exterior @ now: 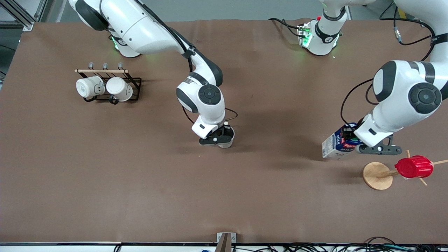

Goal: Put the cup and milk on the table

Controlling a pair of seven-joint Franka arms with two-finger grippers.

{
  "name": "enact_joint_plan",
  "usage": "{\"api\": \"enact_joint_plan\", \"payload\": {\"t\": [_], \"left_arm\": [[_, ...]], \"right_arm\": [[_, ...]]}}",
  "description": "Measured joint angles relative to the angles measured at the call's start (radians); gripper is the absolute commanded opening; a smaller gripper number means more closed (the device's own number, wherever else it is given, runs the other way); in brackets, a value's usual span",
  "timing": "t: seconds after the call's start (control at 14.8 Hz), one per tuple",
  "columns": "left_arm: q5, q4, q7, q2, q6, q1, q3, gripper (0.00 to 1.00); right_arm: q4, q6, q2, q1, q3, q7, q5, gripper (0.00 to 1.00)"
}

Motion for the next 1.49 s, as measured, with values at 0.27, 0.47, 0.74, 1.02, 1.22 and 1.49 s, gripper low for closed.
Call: {"api": "enact_joint_plan", "payload": {"t": [0.27,0.47,0.74,1.02,1.22,1.49], "left_arm": [[0.000,0.121,-0.056,0.106,-0.029,-0.024,-0.067,0.19],[0.000,0.173,-0.157,0.166,-0.029,-0.101,-0.073,0.19],[0.000,0.217,-0.294,0.210,-0.034,-0.200,-0.075,0.19],[0.000,0.234,-0.416,0.226,-0.051,-0.300,-0.076,0.19],[0.000,0.261,-0.506,0.252,-0.061,-0.381,-0.076,0.19],[0.000,0.271,-0.563,0.273,-0.062,-0.455,-0.075,0.19]], "right_arm": [[0.006,0.000,0.001,0.000,0.000,0.030,0.000,1.00],[0.036,-0.010,-0.012,-0.013,0.001,0.038,0.000,1.00],[0.073,-0.200,-0.153,-0.101,0.000,0.042,0.000,1.00],[0.074,-0.412,-0.367,-0.295,0.001,0.028,0.001,1.00],[0.069,-0.507,-0.466,-0.431,0.002,-0.098,0.010,1.00],[0.067,-0.641,-0.577,-0.553,-0.022,-0.355,0.071,1.00]]}}
